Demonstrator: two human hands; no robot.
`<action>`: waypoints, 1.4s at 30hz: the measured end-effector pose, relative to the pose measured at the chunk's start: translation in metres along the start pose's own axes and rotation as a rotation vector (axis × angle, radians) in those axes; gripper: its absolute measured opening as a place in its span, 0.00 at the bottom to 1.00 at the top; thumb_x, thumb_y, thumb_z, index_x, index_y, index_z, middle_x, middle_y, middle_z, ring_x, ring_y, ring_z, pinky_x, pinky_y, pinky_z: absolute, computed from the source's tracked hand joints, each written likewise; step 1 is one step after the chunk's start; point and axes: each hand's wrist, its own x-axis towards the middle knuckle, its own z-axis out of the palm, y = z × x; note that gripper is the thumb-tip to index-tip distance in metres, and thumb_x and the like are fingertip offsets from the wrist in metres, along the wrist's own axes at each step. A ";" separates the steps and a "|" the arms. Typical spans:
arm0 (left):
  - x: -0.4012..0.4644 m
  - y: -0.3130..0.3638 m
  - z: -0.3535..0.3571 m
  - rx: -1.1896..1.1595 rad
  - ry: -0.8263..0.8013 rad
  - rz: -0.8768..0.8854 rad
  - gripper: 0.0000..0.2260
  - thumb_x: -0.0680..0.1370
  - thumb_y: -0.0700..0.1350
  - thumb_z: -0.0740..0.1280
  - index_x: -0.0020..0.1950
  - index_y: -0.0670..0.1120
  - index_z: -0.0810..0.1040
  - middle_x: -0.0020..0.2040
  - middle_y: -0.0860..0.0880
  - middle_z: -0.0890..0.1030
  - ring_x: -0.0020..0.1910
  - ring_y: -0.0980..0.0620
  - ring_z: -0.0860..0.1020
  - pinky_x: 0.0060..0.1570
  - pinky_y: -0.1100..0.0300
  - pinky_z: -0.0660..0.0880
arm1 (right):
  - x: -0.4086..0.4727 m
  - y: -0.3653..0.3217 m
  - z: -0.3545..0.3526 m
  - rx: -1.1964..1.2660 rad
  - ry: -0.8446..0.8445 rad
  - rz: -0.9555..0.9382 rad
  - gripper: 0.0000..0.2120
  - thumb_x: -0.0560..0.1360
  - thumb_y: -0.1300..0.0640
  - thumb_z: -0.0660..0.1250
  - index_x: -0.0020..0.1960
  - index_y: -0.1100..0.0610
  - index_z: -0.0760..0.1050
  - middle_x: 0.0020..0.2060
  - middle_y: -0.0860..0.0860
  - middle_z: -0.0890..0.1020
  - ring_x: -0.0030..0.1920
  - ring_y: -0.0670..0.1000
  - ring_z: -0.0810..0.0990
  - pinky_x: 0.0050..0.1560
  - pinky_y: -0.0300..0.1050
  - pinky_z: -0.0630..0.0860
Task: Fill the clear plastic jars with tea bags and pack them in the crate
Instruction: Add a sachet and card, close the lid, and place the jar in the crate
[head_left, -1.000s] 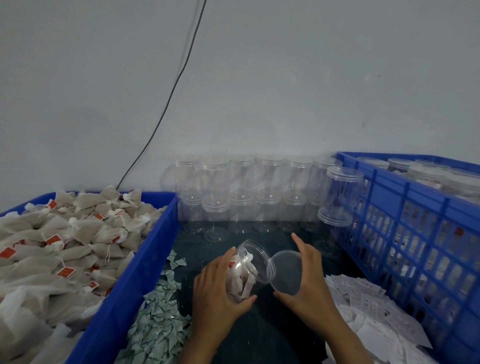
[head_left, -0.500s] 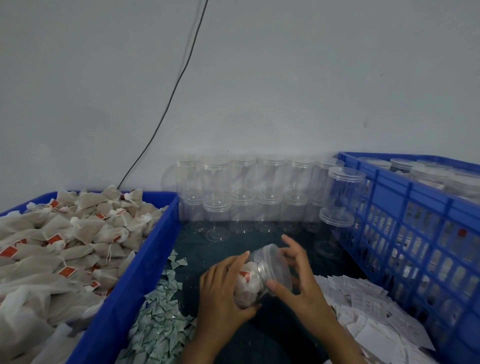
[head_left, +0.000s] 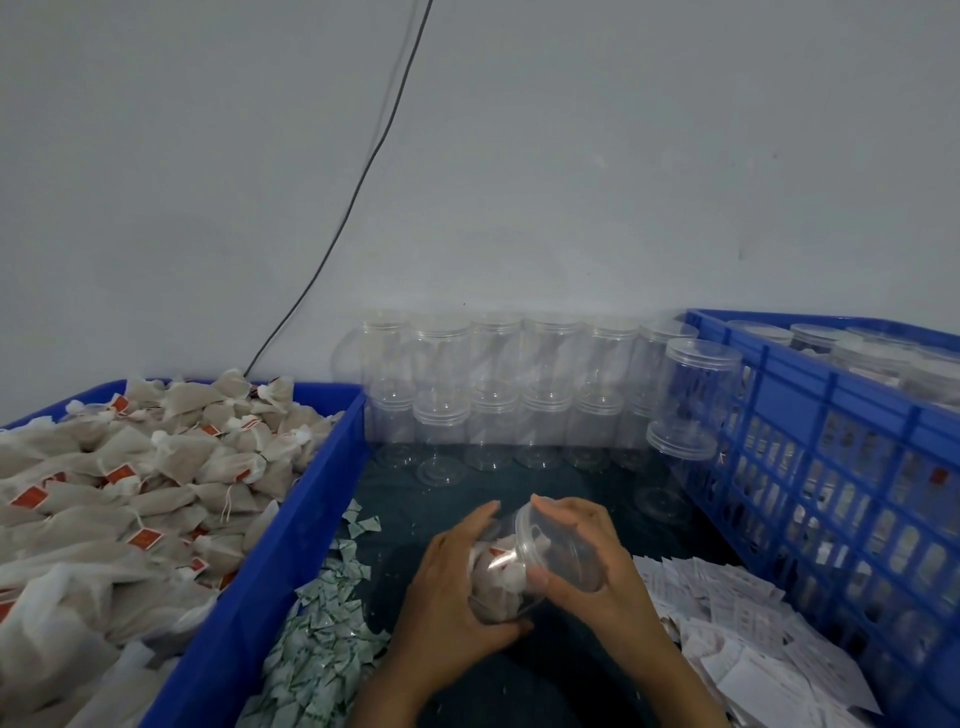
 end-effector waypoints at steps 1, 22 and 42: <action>-0.001 -0.001 0.000 -0.058 0.013 -0.030 0.49 0.56 0.58 0.81 0.71 0.62 0.58 0.64 0.74 0.62 0.64 0.65 0.70 0.58 0.65 0.73 | 0.001 -0.001 -0.001 0.020 -0.010 -0.001 0.25 0.66 0.52 0.77 0.61 0.43 0.78 0.61 0.44 0.71 0.65 0.45 0.72 0.62 0.37 0.72; 0.000 0.013 -0.008 -0.671 -0.260 -0.274 0.30 0.65 0.47 0.78 0.63 0.44 0.72 0.56 0.44 0.81 0.55 0.45 0.80 0.50 0.55 0.77 | 0.006 -0.004 -0.016 0.252 -0.079 0.143 0.23 0.65 0.48 0.75 0.59 0.50 0.81 0.65 0.48 0.76 0.66 0.49 0.74 0.61 0.46 0.75; -0.002 0.013 -0.003 -0.298 -0.044 -0.150 0.37 0.57 0.58 0.81 0.62 0.67 0.67 0.58 0.65 0.76 0.55 0.62 0.78 0.52 0.63 0.78 | 0.001 -0.004 -0.006 0.099 0.076 0.178 0.27 0.70 0.48 0.75 0.66 0.39 0.70 0.61 0.45 0.76 0.60 0.41 0.76 0.54 0.39 0.77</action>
